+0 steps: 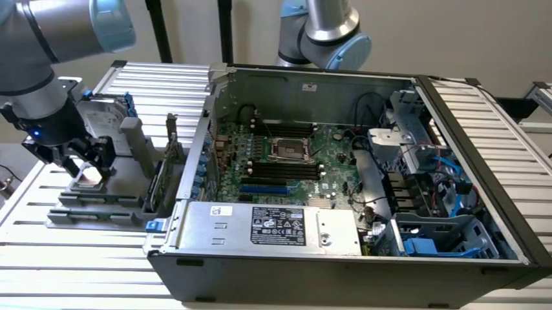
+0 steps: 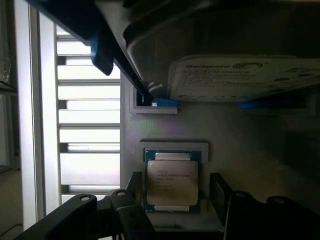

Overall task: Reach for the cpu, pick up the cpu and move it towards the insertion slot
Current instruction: 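Pick up the cpu and move it towards the insertion slot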

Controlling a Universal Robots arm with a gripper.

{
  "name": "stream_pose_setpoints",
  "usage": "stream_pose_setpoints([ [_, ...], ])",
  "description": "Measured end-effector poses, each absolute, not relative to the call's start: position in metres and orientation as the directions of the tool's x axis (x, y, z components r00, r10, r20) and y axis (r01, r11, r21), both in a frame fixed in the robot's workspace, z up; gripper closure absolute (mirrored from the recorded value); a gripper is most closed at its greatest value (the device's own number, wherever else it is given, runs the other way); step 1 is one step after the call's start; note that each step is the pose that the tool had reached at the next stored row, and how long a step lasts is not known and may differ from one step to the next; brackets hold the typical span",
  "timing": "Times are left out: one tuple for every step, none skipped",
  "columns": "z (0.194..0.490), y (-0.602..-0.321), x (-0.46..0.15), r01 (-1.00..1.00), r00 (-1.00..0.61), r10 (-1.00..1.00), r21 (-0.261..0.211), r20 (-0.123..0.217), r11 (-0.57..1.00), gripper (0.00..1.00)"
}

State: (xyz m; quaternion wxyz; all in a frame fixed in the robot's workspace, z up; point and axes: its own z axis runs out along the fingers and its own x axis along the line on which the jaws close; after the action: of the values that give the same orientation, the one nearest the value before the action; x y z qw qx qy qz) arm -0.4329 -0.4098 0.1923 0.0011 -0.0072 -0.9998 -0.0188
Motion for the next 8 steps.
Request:
stream_pose_setpoints([
  [0.1918,-0.4098,-0.4329,0.014,-1.0,0.014,0.038,0.003,0.999,0.35],
  [0.1915,-0.4098,-0.4329,0.014,-1.0,0.014,0.038,0.003,0.999,0.35],
  [0.1912,-0.4098,-0.4329,0.014,-1.0,0.014,0.038,0.004,0.999,0.35],
  [0.1908,-0.4098,-0.4329,0.014,-1.0,0.014,0.038,0.005,0.999,0.35],
  [0.1906,-0.4098,-0.4329,0.014,-1.0,0.014,0.037,0.005,0.999,0.35],
  [0.1903,-0.4098,-0.4329,0.014,-1.0,0.014,0.037,0.006,0.999,0.35],
  [0.19,-0.4098,-0.4329,0.015,-1.0,0.014,0.037,0.007,0.999,0.35],
  [0.1898,-0.4098,-0.4329,0.015,-1.0,0.014,0.037,0.007,0.999,0.35],
])
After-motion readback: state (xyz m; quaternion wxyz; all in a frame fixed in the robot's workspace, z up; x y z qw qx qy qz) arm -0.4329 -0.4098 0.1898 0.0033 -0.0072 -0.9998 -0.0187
